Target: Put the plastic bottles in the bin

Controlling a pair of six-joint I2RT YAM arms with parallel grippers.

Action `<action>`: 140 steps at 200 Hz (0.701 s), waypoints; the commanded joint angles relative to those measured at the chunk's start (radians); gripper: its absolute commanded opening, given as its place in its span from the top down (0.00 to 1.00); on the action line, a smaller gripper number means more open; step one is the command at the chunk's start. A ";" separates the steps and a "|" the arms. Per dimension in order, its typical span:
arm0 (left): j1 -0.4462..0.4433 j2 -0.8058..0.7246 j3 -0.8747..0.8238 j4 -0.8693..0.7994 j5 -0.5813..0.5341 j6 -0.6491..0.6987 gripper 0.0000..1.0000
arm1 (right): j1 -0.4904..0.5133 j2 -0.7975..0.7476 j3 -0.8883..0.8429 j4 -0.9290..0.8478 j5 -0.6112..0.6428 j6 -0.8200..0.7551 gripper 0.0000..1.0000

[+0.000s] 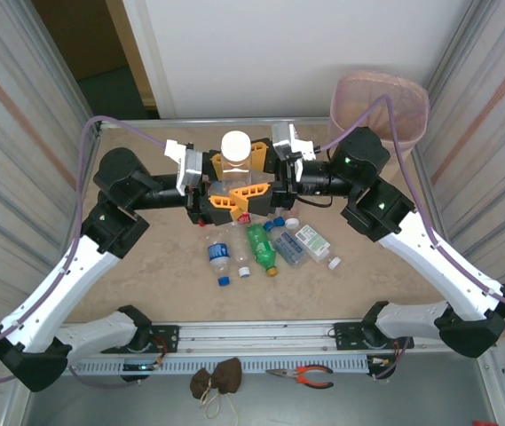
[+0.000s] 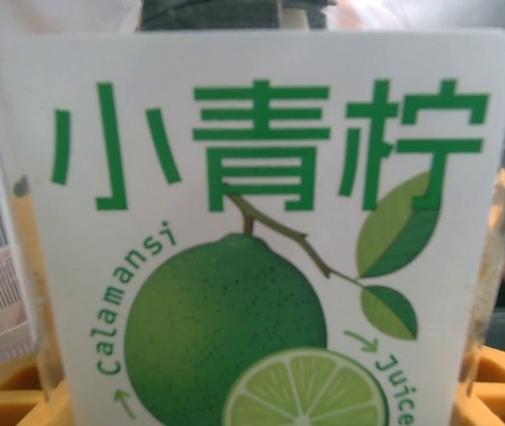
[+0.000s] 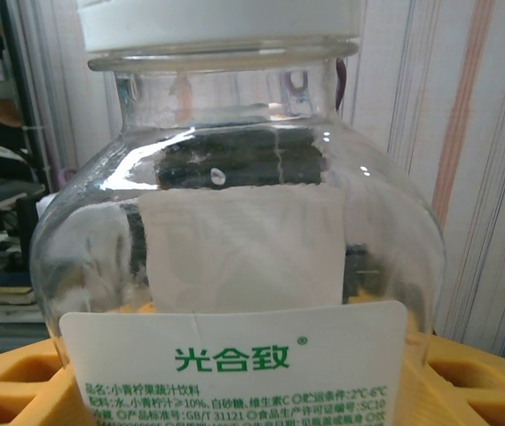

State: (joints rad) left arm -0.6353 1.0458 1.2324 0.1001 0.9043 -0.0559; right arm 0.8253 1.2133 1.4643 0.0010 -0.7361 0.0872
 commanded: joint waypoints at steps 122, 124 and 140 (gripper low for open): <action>0.003 -0.161 -0.149 -0.068 -0.170 0.043 0.15 | -0.163 -0.027 0.084 -0.128 0.196 -0.019 0.43; 0.003 -0.163 -0.151 -0.071 -0.173 0.044 0.15 | -0.170 -0.026 0.087 -0.132 0.203 -0.016 0.43; 0.003 -0.174 -0.163 -0.107 -0.227 0.044 0.17 | -0.240 -0.010 0.110 -0.176 0.234 0.007 0.43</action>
State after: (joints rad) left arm -0.6304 0.9073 1.0874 0.0425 0.7452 -0.0261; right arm 0.6609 1.2057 1.5166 -0.1234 -0.5991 0.0700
